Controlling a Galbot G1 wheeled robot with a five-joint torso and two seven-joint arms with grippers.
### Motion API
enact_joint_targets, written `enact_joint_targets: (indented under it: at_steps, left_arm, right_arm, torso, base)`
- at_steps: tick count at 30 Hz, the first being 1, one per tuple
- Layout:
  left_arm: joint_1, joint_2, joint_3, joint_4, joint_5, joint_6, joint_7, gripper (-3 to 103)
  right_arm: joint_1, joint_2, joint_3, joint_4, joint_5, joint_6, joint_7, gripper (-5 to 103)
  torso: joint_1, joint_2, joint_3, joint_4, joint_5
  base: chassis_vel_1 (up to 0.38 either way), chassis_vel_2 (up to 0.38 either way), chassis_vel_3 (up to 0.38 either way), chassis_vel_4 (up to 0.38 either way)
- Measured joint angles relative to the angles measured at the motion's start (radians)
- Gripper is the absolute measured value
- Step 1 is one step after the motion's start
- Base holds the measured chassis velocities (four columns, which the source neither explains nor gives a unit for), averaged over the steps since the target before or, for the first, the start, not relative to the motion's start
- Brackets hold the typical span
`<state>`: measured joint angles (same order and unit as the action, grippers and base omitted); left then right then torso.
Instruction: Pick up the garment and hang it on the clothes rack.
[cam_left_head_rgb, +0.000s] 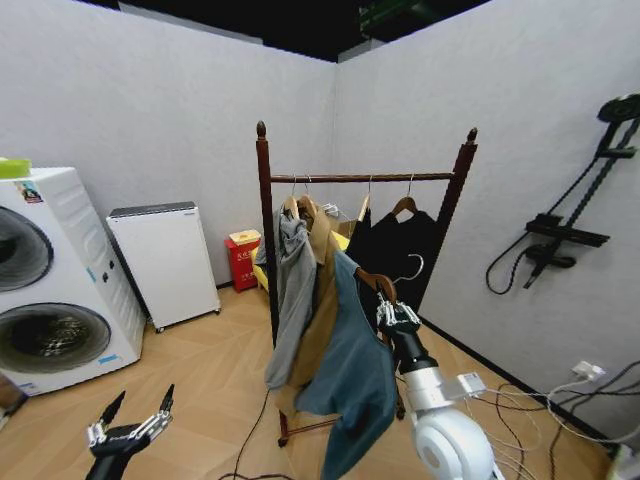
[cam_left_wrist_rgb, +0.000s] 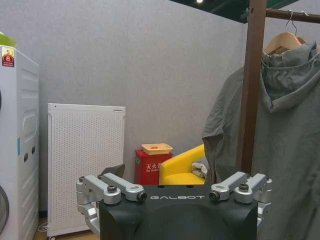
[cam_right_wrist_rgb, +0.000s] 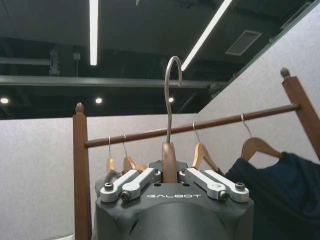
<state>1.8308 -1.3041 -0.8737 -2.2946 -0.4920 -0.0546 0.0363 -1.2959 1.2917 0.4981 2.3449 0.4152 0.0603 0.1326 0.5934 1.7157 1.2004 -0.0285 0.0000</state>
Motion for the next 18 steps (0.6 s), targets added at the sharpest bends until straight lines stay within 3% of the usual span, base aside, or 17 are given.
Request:
enact_joint_targets:
  at_steps: [12,18]
  left_arm:
    - [0.000,0.000,0.000,0.000,0.000,0.000,0.000,100]
    - [0.000,0.000,0.000,0.000,0.000,0.000,0.000,100]
  right_arm:
    - [-0.026,0.004,0.032,0.042,-0.004,0.023,0.003,10]
    - [0.009,0.006,-0.008,0.075,0.045,-0.037,0.012,10]
  torso:
    - [0.000,0.000,0.000,0.0001,0.0000]
    - [0.000,0.000,0.000,0.0003,-0.0001]
  base:
    - [0.000,0.000,0.000,0.000]
    - [0.000,0.000,0.000,0.000]
